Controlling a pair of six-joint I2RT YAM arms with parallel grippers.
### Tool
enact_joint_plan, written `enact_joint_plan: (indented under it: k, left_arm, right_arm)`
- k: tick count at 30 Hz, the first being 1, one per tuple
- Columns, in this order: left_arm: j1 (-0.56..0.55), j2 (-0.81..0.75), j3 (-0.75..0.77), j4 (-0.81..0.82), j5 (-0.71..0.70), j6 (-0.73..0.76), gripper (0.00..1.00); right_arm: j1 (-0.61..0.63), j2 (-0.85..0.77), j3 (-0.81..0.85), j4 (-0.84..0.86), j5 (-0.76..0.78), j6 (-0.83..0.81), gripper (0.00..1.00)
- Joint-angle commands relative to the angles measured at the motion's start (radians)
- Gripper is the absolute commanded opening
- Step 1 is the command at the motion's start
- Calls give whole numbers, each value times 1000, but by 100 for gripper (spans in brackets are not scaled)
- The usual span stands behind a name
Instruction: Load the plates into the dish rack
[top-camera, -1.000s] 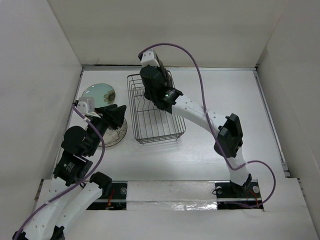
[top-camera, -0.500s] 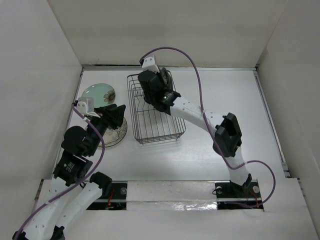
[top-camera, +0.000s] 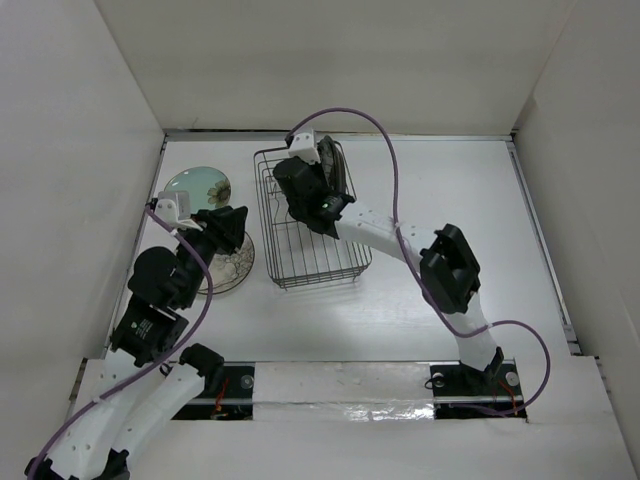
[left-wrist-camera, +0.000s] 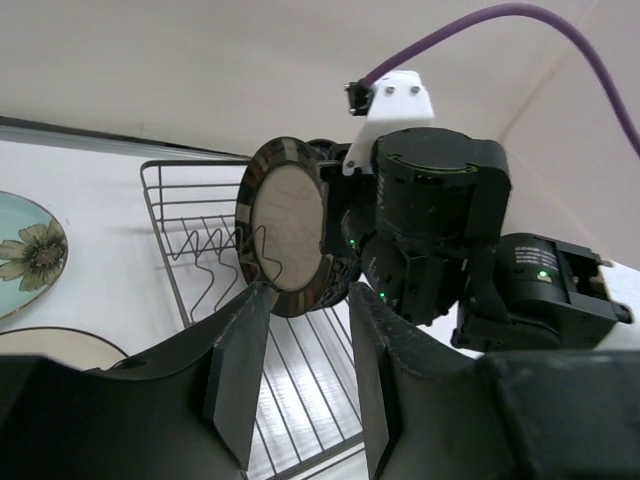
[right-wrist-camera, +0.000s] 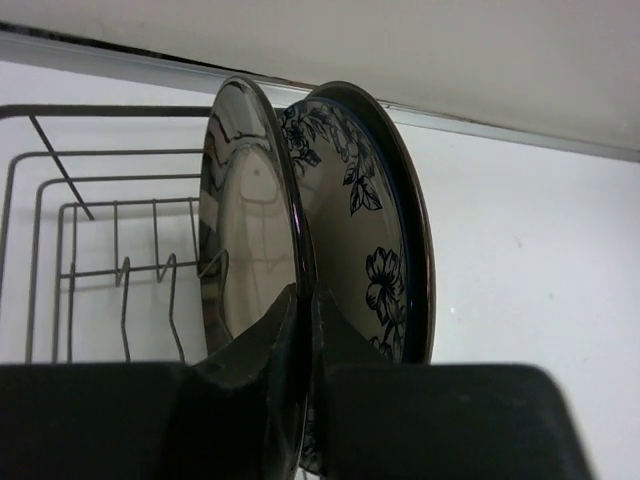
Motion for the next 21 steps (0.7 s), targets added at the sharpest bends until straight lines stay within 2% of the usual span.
enact_joint_plan:
  k: [1,2,3,5,6,9,13,17,20,21]
  left_arm:
    - [-7,34,9,22,-35,-6,33]
    - [-7,40,9,22,-43,-8,32]
    - [-7,46,11,21,-45,-16,27]
    - [11,74,17,19,-43,-28,23]
    - [28,86,20,13,-40,-36,17]
    - [28,143,43,7,-43,-62,11]
    - [49,236,87,-4,-55,-98,0]
    - [135,299,100,51,36,-172,0]
    - [253,373,112,73,131,-232,0]
    - [290,391,112,111,162,-255,10]
  right_arm:
    - [16,-56,-23,28,-30,133,15]
    - [7,-68,-48,26,-56,169,23]
    - [7,-80,-60,28,-71,184,40]
    - [-3,-122,-98,34,-112,210,51]
    - [-3,-139,-111,42,-125,216,62]
    - [-3,-218,-181,65,-178,228,74]
    - [-12,-337,-264,140,-289,225,83]
    - [-1,-459,-350,177,-417,217,87]
    - [19,-568,-460,220,-476,214,87]
    - [19,-597,-489,229,-493,222,80]
